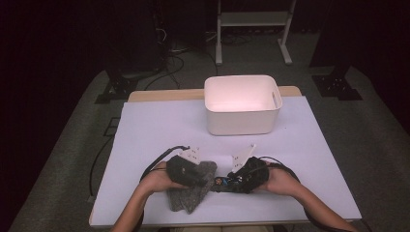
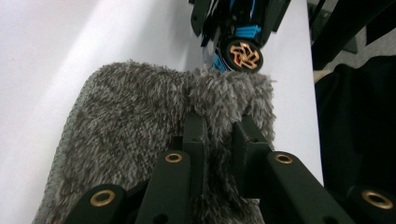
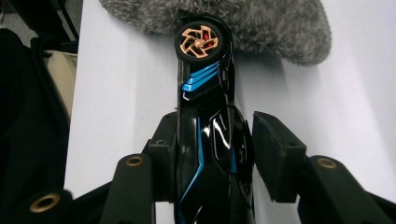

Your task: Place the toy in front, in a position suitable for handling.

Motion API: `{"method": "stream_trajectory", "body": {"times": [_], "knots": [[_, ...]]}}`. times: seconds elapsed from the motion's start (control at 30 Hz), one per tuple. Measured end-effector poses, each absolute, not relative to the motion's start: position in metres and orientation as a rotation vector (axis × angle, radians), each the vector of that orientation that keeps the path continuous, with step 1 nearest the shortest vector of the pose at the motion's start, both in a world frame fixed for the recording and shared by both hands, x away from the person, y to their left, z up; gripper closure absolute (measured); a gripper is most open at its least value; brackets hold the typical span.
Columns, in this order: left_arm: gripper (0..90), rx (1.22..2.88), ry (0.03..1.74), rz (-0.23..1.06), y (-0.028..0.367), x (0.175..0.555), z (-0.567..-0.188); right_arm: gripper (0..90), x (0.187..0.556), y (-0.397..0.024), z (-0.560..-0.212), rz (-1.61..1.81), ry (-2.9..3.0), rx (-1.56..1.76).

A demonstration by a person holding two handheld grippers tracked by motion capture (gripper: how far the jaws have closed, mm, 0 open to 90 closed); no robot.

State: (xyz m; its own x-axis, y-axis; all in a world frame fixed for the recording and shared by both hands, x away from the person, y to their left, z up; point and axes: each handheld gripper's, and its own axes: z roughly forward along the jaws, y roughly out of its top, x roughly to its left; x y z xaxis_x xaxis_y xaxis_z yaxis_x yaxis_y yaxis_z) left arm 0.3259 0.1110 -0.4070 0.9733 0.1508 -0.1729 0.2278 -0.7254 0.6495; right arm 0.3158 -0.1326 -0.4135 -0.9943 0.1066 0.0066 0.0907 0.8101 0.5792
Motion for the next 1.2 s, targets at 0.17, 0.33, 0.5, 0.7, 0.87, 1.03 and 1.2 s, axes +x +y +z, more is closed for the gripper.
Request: {"method": "stream_trajectory", "body": {"times": [0.17, 0.33, 0.5, 0.7, 0.87, 1.03, 1.2], "knots": [[77.7, 2.402, 0.248, -0.126, 0.108, 0.325, -0.403, 52.7, 0.315, -0.128, -0.415, 0.926, 2.963, 0.156], [78.0, 2.381, 0.26, -0.138, 0.11, 0.326, -0.405, 54.8, 0.313, -0.126, -0.414, 0.908, 2.945, 0.139], [78.6, 2.361, 0.253, -0.139, 0.111, 0.326, -0.399, 55.4, 0.31, -0.128, -0.416, 0.959, 2.908, 0.137], [79.6, 2.33, 0.244, -0.094, 0.117, 0.323, -0.372, 55.7, 0.311, -0.123, -0.414, 1.119, 2.855, 0.147], [79.4, 2.33, 0.176, -0.07, 0.107, 0.32, -0.352, 55.8, 0.31, -0.117, -0.41, 1.229, 2.834, 0.137], [78.9, 2.367, 0.156, -0.068, 0.095, 0.321, -0.355, 55.9, 0.307, -0.125, -0.417, 1.197, 2.834, 0.152], [78.9, 2.38, 0.222, -0.089, 0.103, 0.325, -0.371, 55.9, 0.306, -0.144, -0.42, 1.255, 2.811, 0.201]]}}
